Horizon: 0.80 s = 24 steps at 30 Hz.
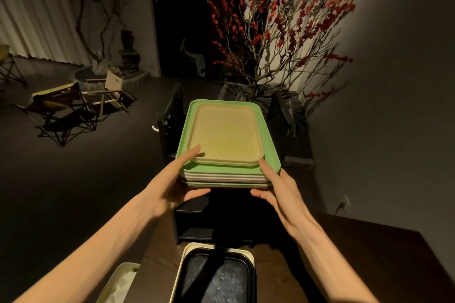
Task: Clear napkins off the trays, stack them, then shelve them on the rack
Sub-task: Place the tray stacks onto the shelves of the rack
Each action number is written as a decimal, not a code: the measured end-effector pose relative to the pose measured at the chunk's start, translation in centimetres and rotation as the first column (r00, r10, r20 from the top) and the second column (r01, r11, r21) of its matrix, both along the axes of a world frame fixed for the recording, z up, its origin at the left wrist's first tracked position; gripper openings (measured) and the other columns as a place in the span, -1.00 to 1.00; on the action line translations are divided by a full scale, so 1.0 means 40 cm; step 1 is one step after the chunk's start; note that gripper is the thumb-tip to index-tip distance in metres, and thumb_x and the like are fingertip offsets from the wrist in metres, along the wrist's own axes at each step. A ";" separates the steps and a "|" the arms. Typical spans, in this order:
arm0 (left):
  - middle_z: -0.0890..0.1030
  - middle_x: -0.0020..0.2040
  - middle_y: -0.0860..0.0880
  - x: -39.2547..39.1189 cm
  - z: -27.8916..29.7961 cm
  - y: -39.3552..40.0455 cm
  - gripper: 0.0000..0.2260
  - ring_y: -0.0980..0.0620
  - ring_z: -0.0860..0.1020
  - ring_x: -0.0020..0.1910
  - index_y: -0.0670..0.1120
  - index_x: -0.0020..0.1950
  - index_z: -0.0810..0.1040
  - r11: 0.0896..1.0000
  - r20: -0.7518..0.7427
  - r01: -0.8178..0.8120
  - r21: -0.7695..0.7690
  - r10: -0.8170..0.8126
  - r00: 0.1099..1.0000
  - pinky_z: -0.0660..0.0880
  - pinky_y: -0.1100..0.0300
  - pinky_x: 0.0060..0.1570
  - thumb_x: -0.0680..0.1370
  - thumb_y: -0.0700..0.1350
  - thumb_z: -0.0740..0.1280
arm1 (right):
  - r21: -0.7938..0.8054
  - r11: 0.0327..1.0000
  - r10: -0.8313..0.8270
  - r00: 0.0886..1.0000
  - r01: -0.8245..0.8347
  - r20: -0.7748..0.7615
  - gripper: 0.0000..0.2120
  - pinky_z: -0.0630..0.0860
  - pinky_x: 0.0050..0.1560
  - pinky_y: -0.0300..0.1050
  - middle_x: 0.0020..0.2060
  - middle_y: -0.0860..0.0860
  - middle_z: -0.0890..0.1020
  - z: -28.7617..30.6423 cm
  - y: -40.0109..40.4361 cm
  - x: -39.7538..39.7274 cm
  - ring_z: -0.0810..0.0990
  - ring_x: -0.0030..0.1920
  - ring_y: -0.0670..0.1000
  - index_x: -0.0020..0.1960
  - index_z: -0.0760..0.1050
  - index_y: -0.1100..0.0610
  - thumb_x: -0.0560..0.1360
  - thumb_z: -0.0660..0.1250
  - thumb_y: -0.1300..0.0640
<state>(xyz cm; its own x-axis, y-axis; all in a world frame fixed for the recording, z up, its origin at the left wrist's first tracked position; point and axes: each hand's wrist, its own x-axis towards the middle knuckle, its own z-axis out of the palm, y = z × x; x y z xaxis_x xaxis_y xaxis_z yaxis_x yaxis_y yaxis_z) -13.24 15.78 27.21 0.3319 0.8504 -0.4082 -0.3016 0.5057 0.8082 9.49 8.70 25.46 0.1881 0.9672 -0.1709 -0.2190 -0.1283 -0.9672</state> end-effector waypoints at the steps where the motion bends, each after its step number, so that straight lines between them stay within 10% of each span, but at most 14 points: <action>1: 0.66 0.16 -0.19 0.003 -0.003 -0.001 -0.53 -0.17 0.65 0.12 -0.08 0.25 0.57 1.000 0.031 0.003 -0.014 -0.002 1.000 0.55 -0.14 0.17 0.39 0.03 0.52 | 0.017 1.000 0.006 0.999 -0.006 0.047 -0.29 0.57 0.22 0.08 0.24 -0.05 0.63 -0.004 0.003 -0.002 0.66 0.17 0.07 0.44 0.37 -0.07 0.36 0.44 -0.25; 6: 0.68 0.07 -0.27 0.007 -0.015 0.002 -0.60 -0.21 0.65 0.11 -0.23 0.16 0.57 0.999 0.089 -0.033 -0.039 0.036 0.995 0.53 -0.11 0.20 0.39 -0.10 0.49 | -0.066 0.997 0.054 0.934 -0.032 0.353 -0.23 0.68 -0.08 0.01 -0.19 0.14 0.74 -0.013 0.016 0.002 0.74 -0.23 0.15 0.57 -0.08 -0.20 0.49 0.19 -0.34; 16: 0.69 -0.34 -0.12 0.001 -0.015 0.103 -0.33 -0.10 0.68 -0.25 -0.10 0.14 0.53 0.989 -0.278 0.136 0.050 -0.117 0.953 0.62 0.10 -0.15 0.26 0.36 0.44 | -0.075 0.997 0.055 0.959 -0.035 0.278 -0.21 0.68 -0.18 -0.02 -0.24 0.19 0.73 -0.004 0.090 -0.006 0.72 -0.26 0.17 0.58 -0.14 -0.15 0.53 0.21 -0.30; 24: 0.72 -0.17 -0.15 0.005 -0.038 0.127 -0.31 -0.14 0.69 -0.12 -0.12 0.13 0.56 0.984 -0.304 0.170 0.043 -0.150 0.941 0.62 -0.01 0.01 0.28 0.41 0.40 | -0.060 0.998 0.035 0.964 -0.020 0.264 -0.23 0.69 -0.18 0.04 -0.23 0.20 0.73 -0.014 0.113 -0.012 0.72 -0.24 0.18 0.56 -0.08 -0.18 0.52 0.23 -0.32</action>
